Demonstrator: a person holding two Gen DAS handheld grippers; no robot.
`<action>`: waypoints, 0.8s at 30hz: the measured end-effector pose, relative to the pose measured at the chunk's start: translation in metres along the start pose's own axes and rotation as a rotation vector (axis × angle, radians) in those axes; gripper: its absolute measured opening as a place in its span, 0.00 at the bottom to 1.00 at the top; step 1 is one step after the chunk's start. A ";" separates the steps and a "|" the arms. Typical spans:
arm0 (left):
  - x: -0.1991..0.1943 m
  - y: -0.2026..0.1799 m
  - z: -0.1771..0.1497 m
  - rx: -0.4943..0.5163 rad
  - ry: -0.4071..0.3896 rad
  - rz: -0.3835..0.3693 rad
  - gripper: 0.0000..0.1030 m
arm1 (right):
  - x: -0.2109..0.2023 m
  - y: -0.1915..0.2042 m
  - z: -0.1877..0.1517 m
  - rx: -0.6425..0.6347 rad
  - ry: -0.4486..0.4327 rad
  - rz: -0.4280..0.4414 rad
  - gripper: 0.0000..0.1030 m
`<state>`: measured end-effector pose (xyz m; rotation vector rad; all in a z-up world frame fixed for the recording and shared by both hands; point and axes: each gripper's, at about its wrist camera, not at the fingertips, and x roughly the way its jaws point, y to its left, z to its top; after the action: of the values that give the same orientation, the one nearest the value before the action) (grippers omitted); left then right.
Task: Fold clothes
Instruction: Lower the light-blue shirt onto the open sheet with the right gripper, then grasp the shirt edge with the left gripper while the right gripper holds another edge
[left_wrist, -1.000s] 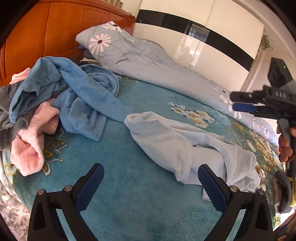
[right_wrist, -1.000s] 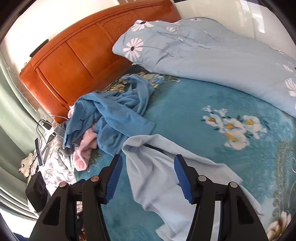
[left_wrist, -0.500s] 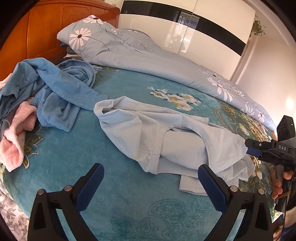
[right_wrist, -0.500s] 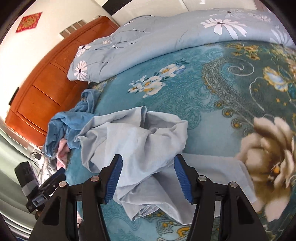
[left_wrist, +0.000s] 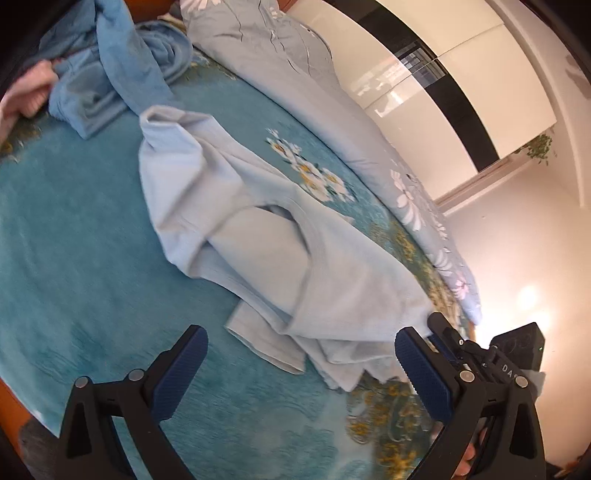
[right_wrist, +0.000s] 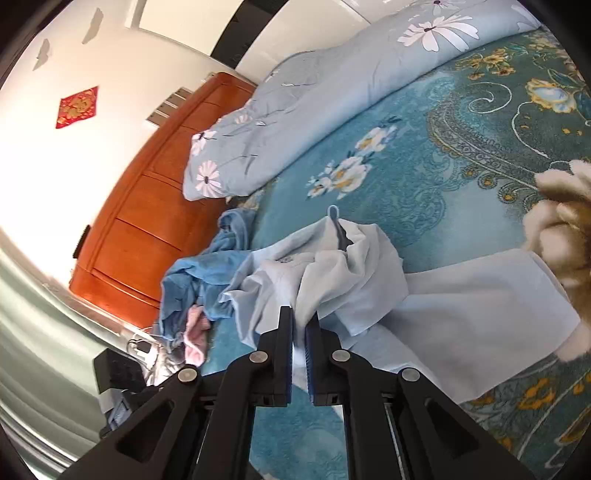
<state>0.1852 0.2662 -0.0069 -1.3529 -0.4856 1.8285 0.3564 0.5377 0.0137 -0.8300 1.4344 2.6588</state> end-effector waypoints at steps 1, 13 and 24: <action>0.004 -0.001 -0.004 -0.042 0.019 -0.064 1.00 | -0.007 0.006 -0.002 -0.007 -0.012 0.028 0.06; 0.053 -0.007 -0.018 -0.319 0.085 -0.257 1.00 | -0.049 0.017 -0.008 -0.096 -0.039 -0.038 0.08; 0.077 0.032 -0.019 -0.522 0.042 -0.325 0.97 | -0.073 -0.008 -0.025 -0.096 -0.031 -0.090 0.08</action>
<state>0.1820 0.3043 -0.0835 -1.5339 -1.1478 1.4532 0.4318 0.5397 0.0295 -0.8346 1.2400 2.6789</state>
